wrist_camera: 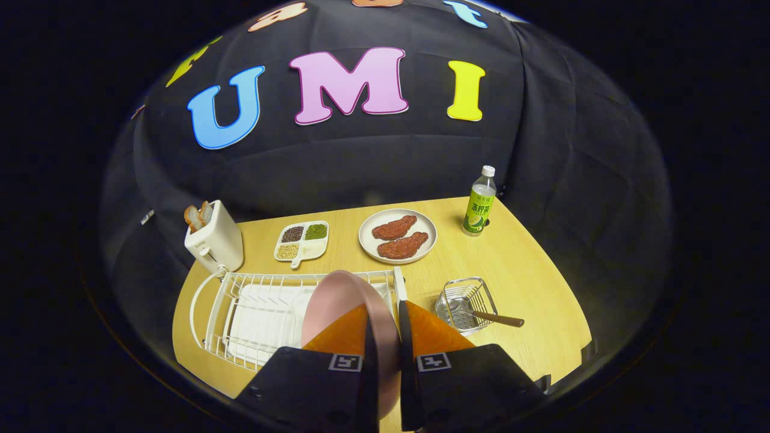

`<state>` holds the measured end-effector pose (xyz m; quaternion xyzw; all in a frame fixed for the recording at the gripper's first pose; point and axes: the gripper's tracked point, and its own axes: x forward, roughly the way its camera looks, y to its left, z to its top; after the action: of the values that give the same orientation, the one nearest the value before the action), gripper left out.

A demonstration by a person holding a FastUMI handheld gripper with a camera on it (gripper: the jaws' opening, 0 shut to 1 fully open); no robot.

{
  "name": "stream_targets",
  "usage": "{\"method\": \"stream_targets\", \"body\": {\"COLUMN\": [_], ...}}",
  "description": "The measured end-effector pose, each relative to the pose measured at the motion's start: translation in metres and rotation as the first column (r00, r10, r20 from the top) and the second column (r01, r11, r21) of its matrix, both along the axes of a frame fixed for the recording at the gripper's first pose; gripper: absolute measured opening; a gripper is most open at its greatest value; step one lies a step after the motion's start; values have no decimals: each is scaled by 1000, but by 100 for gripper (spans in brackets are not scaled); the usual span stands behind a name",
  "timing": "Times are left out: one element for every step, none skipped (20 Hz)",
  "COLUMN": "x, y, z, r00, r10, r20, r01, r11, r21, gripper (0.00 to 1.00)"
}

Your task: Take the plate from the dish rack, then take the spoon from the basket and place it into the plate.

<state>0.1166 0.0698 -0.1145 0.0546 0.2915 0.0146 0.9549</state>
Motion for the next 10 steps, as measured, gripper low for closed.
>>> {"method": "stream_targets", "body": {"x": [-9, -20, -33, -47, -62, -78, -91, -104, -115, -125], "y": [-3, -6, -8, -8, -8, -10, -10, -11, -10, -9], "z": [-1, -4, -7, -12, -17, -24, -32, -39, -47, -55], "r00": [1000, 1000, 1000, 999, 998, 996, 994, 991, 988, 986], "r10": [0, 0, 9, 26, 41, 53, 68, 80, 90, 99], "r20": [-9, -22, -30, -40, -54, -71, -90, -108, -125, -138], "r01": [1, 1, -7, -22, -34, -42, -54, -61, -67, -71], "r11": [1000, 999, 997, 994, 992, 989, 986, 984, 982, 978], "r21": [26, 54, 80, 106, 125, 142, 155, 167, 179, 194], "gripper": [18, 18, 18, 18, 18, 18, 18, 18, 18, 18]}}
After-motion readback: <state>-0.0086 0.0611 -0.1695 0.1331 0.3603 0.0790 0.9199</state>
